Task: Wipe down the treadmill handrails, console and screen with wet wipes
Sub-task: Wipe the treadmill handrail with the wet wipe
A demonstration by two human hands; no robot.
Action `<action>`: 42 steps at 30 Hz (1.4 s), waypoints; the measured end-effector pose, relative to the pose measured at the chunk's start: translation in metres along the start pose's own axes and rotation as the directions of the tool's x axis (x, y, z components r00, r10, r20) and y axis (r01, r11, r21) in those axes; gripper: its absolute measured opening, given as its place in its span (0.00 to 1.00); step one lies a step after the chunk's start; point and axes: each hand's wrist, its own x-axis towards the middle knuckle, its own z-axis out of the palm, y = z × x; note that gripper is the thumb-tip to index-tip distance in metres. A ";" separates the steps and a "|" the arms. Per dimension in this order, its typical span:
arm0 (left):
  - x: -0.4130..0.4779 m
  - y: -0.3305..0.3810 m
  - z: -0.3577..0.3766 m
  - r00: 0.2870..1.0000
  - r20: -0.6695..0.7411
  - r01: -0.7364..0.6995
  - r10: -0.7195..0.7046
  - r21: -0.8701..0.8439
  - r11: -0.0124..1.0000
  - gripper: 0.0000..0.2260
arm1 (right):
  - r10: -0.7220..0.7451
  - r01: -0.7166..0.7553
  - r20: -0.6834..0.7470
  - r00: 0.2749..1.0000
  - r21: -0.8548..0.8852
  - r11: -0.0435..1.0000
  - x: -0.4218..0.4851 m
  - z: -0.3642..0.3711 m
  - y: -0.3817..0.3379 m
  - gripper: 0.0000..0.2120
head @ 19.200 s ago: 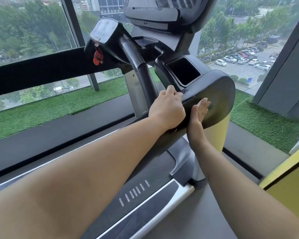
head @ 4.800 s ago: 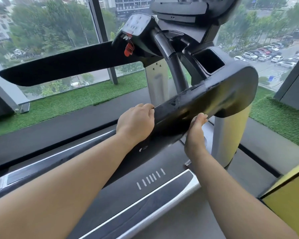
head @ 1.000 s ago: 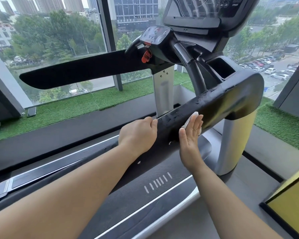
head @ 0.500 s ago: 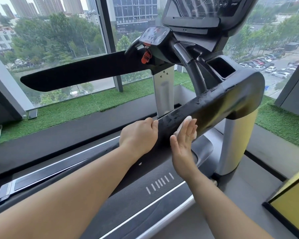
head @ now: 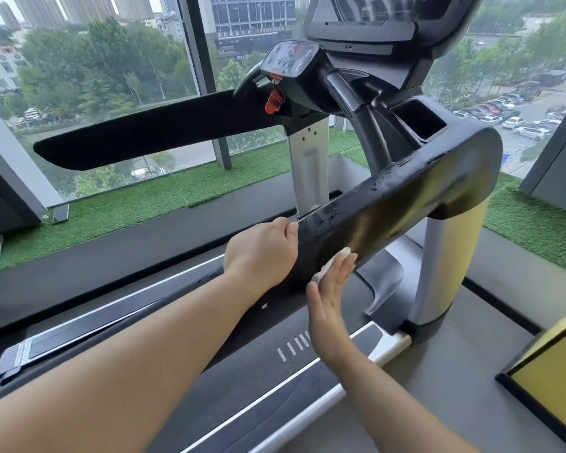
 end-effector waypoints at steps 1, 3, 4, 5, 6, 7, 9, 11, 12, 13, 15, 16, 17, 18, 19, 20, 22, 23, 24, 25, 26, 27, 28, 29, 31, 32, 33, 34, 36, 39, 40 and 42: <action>0.000 0.000 0.000 1.000 -0.001 -0.001 0.001 -0.002 1.000 0.16 | -0.028 0.029 0.031 0.999 -0.038 0.999 -0.007 0.002 0.005 0.29; 0.000 0.001 -0.001 1.000 -0.001 -0.002 0.002 0.001 1.000 0.15 | -0.009 0.010 0.027 1.000 -0.057 0.998 0.001 -0.005 0.011 0.28; -0.001 0.000 -0.001 1.000 0.000 -0.002 0.002 0.003 1.000 0.15 | 0.019 -0.020 -0.015 1.000 -0.038 0.999 0.010 -0.012 0.011 0.28; -0.001 0.000 -0.001 1.000 0.000 -0.004 0.004 0.003 1.000 0.15 | 0.048 -0.048 -0.077 0.996 0.003 0.999 0.021 -0.019 0.010 0.27; -0.001 0.000 -0.001 1.000 0.001 -0.004 0.004 0.003 1.000 0.15 | 0.074 -0.068 -0.138 0.988 0.052 0.996 0.031 -0.025 0.007 0.26; -0.001 -0.001 -0.001 1.000 0.000 -0.005 0.005 0.004 1.000 0.16 | 0.092 -0.078 -0.182 0.979 0.081 0.994 0.037 -0.027 0.006 0.27; -0.002 0.000 -0.001 1.000 -0.004 -0.005 0.005 0.005 1.000 0.16 | 0.060 -0.053 -0.176 0.983 0.043 0.998 0.035 -0.022 0.004 0.29; -0.001 0.001 -0.001 1.000 -0.006 -0.002 0.002 0.008 1.000 0.16 | -0.052 0.046 -0.062 0.997 -0.096 0.994 0.013 -0.006 0.006 0.31; -0.001 0.001 -0.001 1.000 -0.006 0.000 0.000 0.010 1.000 0.16 | -0.108 0.107 0.004 0.994 -0.152 0.983 -0.001 0.002 0.011 0.32; -0.001 0.001 -0.001 1.000 -0.007 0.001 -0.001 0.012 1.000 0.16 | -0.146 0.155 0.063 0.987 -0.182 0.971 -0.011 0.005 0.015 0.32; -0.002 0.001 -0.001 1.000 -0.008 0.002 -0.002 0.010 1.000 0.15 | -0.158 0.172 0.088 0.984 -0.200 0.964 -0.010 0.002 0.024 0.30; -0.002 0.000 -0.001 1.000 -0.006 0.000 0.000 0.008 1.000 0.15 | -0.134 0.142 0.054 0.990 -0.178 0.974 -0.002 -0.004 0.026 0.29; -0.002 0.000 -0.001 1.000 -0.003 -0.002 0.002 0.005 1.000 0.16 | -0.080 0.079 -0.010 0.997 -0.116 0.990 0.009 -0.011 0.026 0.28; -0.002 0.000 -0.001 1.000 -0.001 -0.003 0.003 0.004 1.000 0.16 | 0.005 -0.005 -0.086 0.996 -0.004 1.000 0.022 -0.019 0.024 0.27; -0.002 0.000 -0.001 1.000 0.001 -0.001 0.001 0.003 1.000 0.16 | 0.108 -0.086 -0.155 0.982 0.138 0.987 0.036 -0.028 0.020 0.26; -0.002 0.000 -0.001 1.000 0.002 0.001 -0.001 0.003 1.000 0.17 | 0.192 -0.135 -0.206 0.960 0.262 0.956 0.045 -0.034 0.016 0.27; -0.002 0.000 -0.001 1.000 0.003 0.006 -0.006 0.005 1.000 0.17 | 0.304 -0.201 -0.228 0.925 0.386 0.900 0.048 -0.032 0.004 0.27; -0.002 0.001 -0.001 1.000 0.003 0.006 -0.006 0.004 1.000 0.16 | 0.328 -0.228 -0.200 0.923 0.401 0.887 0.041 -0.023 0.000 0.27; -0.001 0.001 -0.001 1.000 0.002 0.004 -0.004 0.003 1.000 0.16 | 0.322 -0.232 -0.170 0.931 0.404 0.885 0.030 -0.012 -0.003 0.27; -0.001 0.001 0.000 1.000 -0.002 0.004 -0.004 0.006 1.000 0.16 | 0.282 -0.210 -0.132 0.950 0.397 0.893 0.015 0.001 -0.006 0.28; -0.001 0.000 0.000 1.000 -0.008 0.006 -0.005 0.009 1.000 0.16 | 0.227 -0.173 -0.097 0.969 0.389 0.905 -0.001 0.013 -0.009 0.30; -0.001 0.000 0.000 1.000 -0.011 0.009 -0.009 0.011 1.000 0.16 | 0.195 -0.154 -0.070 0.978 0.379 0.912 -0.009 0.019 -0.008 0.32; -0.001 0.000 0.001 1.000 -0.013 0.010 -0.010 0.011 1.000 0.16 | 0.199 -0.160 -0.062 0.978 0.382 0.910 -0.008 0.018 -0.008 0.32; -0.001 0.000 0.001 1.000 -0.014 0.010 -0.010 0.010 1.000 0.16 | 0.228 -0.177 -0.101 0.968 0.366 0.914 0.001 0.012 -0.005 0.31; 0.000 -0.001 0.001 1.000 -0.011 0.007 -0.007 0.005 1.000 0.16 | 0.331 -0.227 -0.169 0.928 0.446 0.866 0.030 -0.011 0.013 0.31; 0.000 -0.001 0.001 1.000 -0.009 0.006 -0.006 0.001 1.000 0.16 | 0.369 -0.244 -0.164 0.915 0.505 0.828 0.040 -0.022 0.021 0.37; 0.000 -0.001 0.001 1.000 -0.007 0.006 -0.006 -0.003 1.000 0.16 | 0.416 -0.281 -0.152 0.896 0.530 0.800 0.046 -0.028 0.031 0.46; 0.001 -0.001 0.001 1.000 -0.007 0.006 -0.006 -0.005 1.000 0.16 | 0.457 -0.320 -0.136 0.879 0.543 0.777 0.052 -0.029 0.041 0.53; 0.001 -0.001 0.002 1.000 -0.009 0.009 -0.009 -0.001 1.000 0.16 | 0.458 -0.326 -0.117 0.881 0.550 0.769 0.041 -0.015 0.030 0.57; 0.001 -0.001 0.001 1.000 -0.010 0.018 -0.018 0.008 1.000 0.16 | 0.397 -0.319 -0.055 0.916 0.500 0.805 0.003 0.011 -0.004 0.48; 0.001 -0.001 0.001 1.000 -0.011 0.016 -0.016 0.008 1.000 0.16 | 0.344 -0.280 -0.059 0.937 0.461 0.842 -0.003 0.015 -0.008 0.44; 0.000 -0.001 0.001 1.000 -0.012 0.009 -0.009 0.007 1.000 0.16 | 0.272 -0.214 -0.110 0.956 0.371 0.903 0.003 0.007 -0.010 0.33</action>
